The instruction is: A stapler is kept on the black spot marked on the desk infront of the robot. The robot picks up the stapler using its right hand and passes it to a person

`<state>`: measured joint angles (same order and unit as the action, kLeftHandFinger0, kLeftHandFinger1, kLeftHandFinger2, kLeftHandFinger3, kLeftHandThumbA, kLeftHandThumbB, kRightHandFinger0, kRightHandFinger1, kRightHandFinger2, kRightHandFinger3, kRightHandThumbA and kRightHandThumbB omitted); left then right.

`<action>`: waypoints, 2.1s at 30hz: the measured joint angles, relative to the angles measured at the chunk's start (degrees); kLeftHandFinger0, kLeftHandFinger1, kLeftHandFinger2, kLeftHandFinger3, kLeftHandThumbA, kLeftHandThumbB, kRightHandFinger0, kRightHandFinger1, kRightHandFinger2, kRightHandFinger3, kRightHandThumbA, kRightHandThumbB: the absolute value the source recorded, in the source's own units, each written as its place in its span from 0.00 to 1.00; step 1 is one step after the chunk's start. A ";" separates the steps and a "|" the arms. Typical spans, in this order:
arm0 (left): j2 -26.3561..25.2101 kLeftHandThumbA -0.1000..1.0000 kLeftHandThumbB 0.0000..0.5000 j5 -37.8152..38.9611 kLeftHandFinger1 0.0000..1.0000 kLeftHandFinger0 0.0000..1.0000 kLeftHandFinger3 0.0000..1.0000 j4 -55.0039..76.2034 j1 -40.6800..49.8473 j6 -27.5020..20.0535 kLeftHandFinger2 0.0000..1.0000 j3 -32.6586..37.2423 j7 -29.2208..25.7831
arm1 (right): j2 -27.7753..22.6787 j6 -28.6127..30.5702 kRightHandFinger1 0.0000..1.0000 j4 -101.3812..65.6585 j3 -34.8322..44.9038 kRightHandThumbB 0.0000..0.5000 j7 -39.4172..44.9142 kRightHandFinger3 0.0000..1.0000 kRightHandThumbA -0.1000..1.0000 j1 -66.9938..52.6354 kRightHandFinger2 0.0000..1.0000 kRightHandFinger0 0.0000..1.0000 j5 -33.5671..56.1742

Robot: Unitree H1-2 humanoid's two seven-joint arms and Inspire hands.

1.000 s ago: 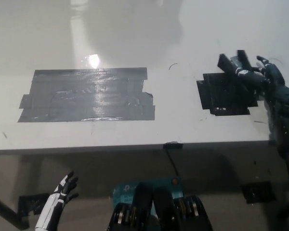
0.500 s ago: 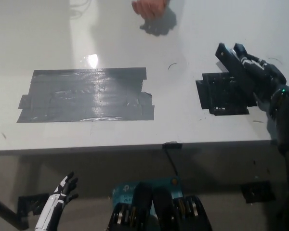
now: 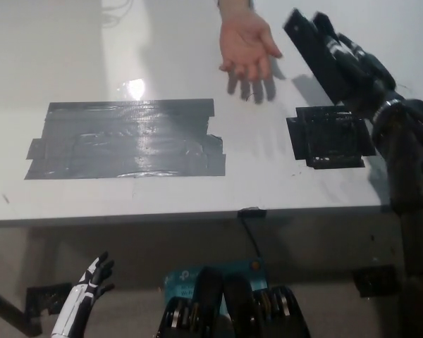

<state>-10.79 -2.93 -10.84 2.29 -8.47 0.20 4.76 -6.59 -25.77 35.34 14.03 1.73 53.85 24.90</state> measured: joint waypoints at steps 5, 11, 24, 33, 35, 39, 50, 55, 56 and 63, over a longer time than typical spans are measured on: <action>0.00 0.99 0.99 0.03 1.00 0.97 1.00 0.01 -0.02 0.00 1.00 0.04 0.02 | 1.66 -0.69 0.26 -0.39 -2.70 0.27 0.00 0.61 0.00 4.49 0.81 0.00 2.15; 0.00 0.98 0.96 0.01 1.00 0.93 1.00 0.21 -0.01 0.25 1.00 0.22 0.02 | 3.34 -0.65 0.44 5.91 -5.64 0.32 -0.11 0.86 0.00 12.59 0.80 0.01 0.54; 0.02 0.97 0.96 -0.12 1.00 0.91 1.00 0.42 -0.37 0.92 1.00 0.74 0.00 | 4.82 7.25 1.00 27.09 -25.34 0.69 -2.57 1.00 0.39 19.85 1.00 1.00 -13.74; 0.00 0.98 0.94 -0.13 1.00 0.88 1.00 0.42 -0.72 1.21 1.00 0.80 0.02 | 3.75 10.28 1.00 31.95 -41.32 0.71 -2.15 1.00 0.56 19.90 1.00 1.00 -23.67; -0.01 0.98 0.93 -0.13 1.00 0.89 1.00 0.42 -0.94 1.21 1.00 0.84 0.02 | 2.68 11.36 1.00 32.10 -44.24 0.74 -1.98 1.00 0.59 19.91 1.00 1.00 -26.08; -0.03 0.97 0.93 -0.12 1.00 0.88 1.00 0.48 -1.50 1.20 0.99 0.96 0.05 | -0.36 13.27 1.00 30.80 -47.14 0.82 -1.32 1.00 0.69 19.92 1.00 1.00 -29.99; -0.01 0.97 0.98 -0.11 1.00 0.92 1.00 0.49 -1.57 1.37 1.00 1.23 0.09 | -9.55 13.27 1.00 9.68 -44.30 0.73 1.74 1.00 0.98 16.45 1.00 1.00 -33.14; -0.01 0.97 0.94 -0.11 1.00 0.90 1.00 0.44 -1.58 1.50 1.00 1.23 0.08 | -11.71 11.94 1.00 -0.19 -42.63 0.69 2.84 1.00 1.00 11.46 1.00 1.00 -32.95; -0.01 0.96 0.93 -0.12 1.00 0.89 1.00 0.42 -1.58 1.51 1.00 1.23 0.08 | -12.06 11.73 1.00 -1.51 -42.36 0.71 3.00 1.00 1.00 10.54 1.00 1.00 -32.90; 0.00 0.96 0.95 -0.12 1.00 0.92 1.00 0.09 -1.61 1.56 1.00 1.23 0.01 | -15.57 9.99 1.00 -15.01 -39.88 0.64 4.26 1.00 0.91 0.97 1.00 1.00 -31.99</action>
<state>-10.79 -3.05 -10.74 0.68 -6.90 1.44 4.77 -22.15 -15.78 20.33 -25.85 5.98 54.82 -7.09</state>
